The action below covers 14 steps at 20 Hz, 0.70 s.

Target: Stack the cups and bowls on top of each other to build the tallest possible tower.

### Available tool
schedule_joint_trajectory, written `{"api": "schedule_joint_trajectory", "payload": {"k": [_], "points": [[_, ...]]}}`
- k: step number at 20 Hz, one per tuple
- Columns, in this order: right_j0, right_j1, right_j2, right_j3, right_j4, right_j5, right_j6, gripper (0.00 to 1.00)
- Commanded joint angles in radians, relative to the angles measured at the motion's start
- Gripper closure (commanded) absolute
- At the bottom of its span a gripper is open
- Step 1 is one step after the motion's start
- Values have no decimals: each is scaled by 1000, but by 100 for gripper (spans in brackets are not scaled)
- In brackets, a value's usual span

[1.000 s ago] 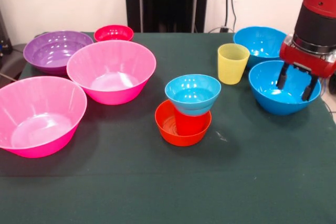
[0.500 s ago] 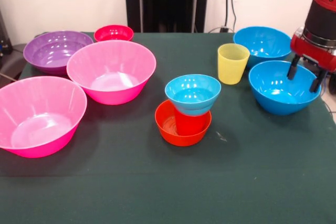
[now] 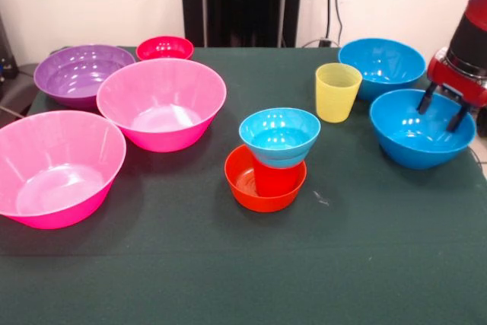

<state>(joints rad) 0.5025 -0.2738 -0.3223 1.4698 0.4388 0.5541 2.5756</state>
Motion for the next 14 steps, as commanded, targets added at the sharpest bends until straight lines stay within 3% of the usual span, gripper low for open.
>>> {"api": "schedule_joint_trajectory", "payload": {"k": [1, 14], "points": [[48, 124, 20, -61, 2, -26, 209, 0], [75, 248, 73, -112, 83, -148, 217, 0]]}}
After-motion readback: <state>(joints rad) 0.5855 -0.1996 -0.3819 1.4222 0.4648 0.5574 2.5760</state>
